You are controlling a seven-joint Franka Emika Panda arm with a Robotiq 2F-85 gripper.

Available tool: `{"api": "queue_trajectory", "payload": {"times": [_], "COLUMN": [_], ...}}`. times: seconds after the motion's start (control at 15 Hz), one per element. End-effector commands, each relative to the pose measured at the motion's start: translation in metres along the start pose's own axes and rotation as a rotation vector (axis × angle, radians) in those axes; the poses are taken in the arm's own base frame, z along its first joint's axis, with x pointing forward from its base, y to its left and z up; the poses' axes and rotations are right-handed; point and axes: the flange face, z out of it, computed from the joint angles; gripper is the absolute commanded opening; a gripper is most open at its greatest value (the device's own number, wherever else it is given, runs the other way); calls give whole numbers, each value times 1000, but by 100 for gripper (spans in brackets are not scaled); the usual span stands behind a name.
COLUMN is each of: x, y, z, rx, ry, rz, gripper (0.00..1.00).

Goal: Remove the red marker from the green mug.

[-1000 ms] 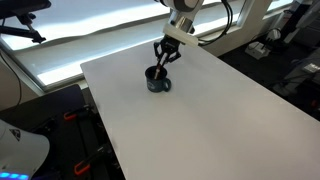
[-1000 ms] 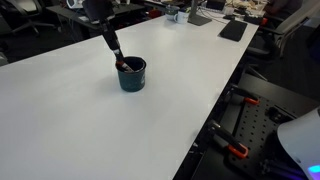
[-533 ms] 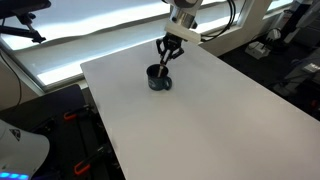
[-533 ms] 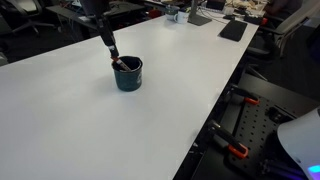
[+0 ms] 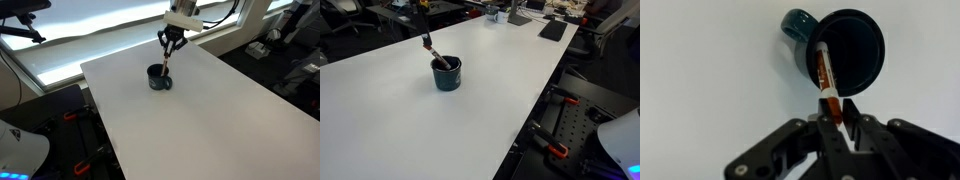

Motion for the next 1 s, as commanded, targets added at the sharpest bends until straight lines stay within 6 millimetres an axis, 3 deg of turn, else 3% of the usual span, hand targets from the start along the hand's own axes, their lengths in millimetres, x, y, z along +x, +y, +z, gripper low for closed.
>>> {"api": "queue_trajectory", "payload": {"times": [0.0,0.67,0.93], "x": [-11,-30,-48], "y": [-16,-27,-22], "z": [-20,-73,-79], "rx": [-41,-119,-135], "ry": [46,123,125], "rz": [13,65,108], "gripper": [4,4,4]}}
